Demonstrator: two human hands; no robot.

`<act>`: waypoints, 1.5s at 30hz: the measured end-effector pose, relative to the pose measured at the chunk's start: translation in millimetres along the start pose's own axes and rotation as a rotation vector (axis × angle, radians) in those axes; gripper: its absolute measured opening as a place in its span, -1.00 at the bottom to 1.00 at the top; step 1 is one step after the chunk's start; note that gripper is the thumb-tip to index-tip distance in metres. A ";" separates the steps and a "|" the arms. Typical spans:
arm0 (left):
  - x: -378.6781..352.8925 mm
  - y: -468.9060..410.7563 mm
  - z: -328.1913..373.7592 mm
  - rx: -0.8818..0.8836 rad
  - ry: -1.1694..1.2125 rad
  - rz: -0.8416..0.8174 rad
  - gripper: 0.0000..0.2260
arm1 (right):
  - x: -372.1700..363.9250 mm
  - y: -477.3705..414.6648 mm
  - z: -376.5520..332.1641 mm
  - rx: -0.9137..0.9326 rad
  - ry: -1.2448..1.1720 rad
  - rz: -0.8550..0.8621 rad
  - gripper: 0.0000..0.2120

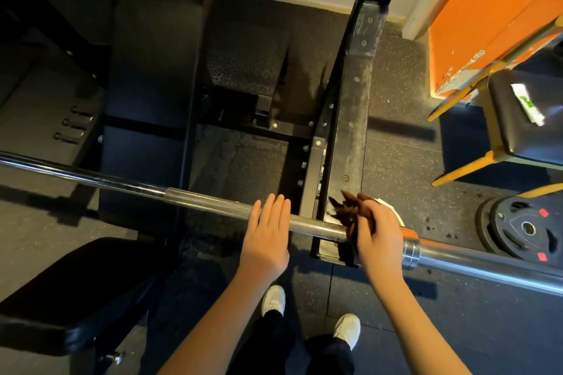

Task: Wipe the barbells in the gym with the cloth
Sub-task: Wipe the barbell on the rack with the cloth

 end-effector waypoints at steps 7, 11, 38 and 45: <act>5.3 -9.6 -1.6 -0.006 -0.032 -0.002 -0.23 | -52.4 23.9 -31.5 0.487 0.351 -0.328 -0.61; 10.9 -21.5 -6.4 -0.024 0.034 -0.003 -0.23 | -29.7 6.3 0.1 0.277 0.353 -0.254 -0.67; 21.7 -32.5 -2.4 -0.005 -0.057 0.012 -0.12 | -9.3 -10.9 -3.9 0.198 0.328 -0.067 -0.67; 15.2 -34.2 2.0 0.033 -0.164 -0.006 -0.17 | -71.0 4.7 -57.9 0.300 0.353 -0.097 -0.61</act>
Point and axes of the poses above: each hand's wrist, its own y-axis away from the middle knuckle, its own x-axis out of the back of the hand, z = x × y, the point moved 7 cm from there along -y, towards the middle knuckle, and after that the axes turned 4 degrees about -x, right-handed, at the moved point
